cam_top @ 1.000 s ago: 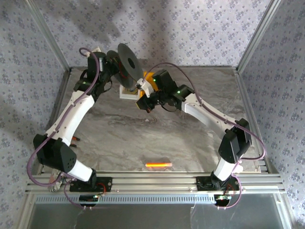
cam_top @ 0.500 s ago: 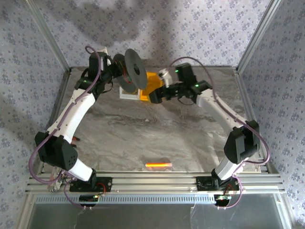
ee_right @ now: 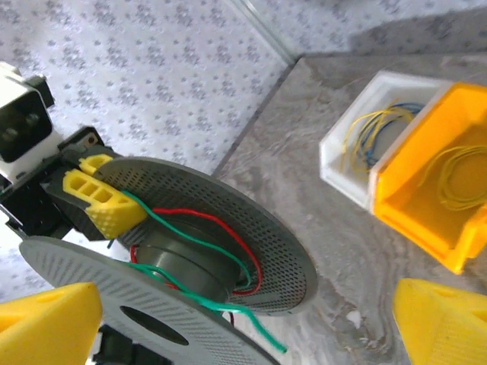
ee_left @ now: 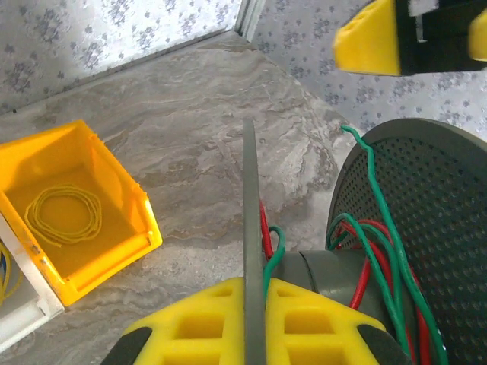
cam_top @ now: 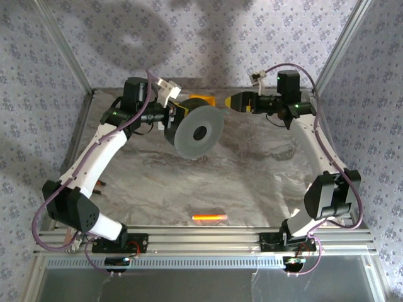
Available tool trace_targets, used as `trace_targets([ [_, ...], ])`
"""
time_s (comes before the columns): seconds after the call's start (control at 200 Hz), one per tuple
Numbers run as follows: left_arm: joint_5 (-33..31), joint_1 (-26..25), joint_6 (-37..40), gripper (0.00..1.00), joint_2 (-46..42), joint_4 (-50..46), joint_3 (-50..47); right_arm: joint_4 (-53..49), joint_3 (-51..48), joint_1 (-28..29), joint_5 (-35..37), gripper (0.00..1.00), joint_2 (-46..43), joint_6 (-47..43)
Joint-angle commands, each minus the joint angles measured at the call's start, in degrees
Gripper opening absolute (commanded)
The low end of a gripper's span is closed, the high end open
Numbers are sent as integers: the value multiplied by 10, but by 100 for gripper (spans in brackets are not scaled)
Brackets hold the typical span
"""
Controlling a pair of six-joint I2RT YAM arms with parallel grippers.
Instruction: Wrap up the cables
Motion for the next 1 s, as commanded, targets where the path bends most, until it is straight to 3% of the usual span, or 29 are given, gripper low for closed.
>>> trace_targets([
  [0.0,44,3,26,0,-18,28,20,0,0,19,-70,100,11,1],
  [0.045,44,3,24,0,-17,30,21,-3,-2,22,-78,98,13,-2],
  [0.1,44,3,23,0,-16,30,23,-2,-6,24,-87,87,16,-3],
  [0.17,44,3,22,0,-16,30,27,1,-10,25,-95,69,18,-4],
  [0.27,42,3,21,0,-15,30,31,1,-10,26,-101,36,20,-1],
  [0.545,34,3,19,0,-13,34,38,-1,-18,25,-106,27,21,-3],
  [0.685,34,4,15,0,-15,40,41,0,-27,24,-105,15,21,-4],
  [0.78,35,4,13,0,-17,43,42,3,-34,21,-104,0,22,-2],
  [0.919,36,5,13,0,-18,43,43,7,-39,13,-102,0,22,0],
  [0.969,38,6,13,0,-19,42,44,8,-39,11,-102,25,23,2],
  [0.994,38,5,12,0,-19,42,44,9,-39,9,-102,33,23,2],
])
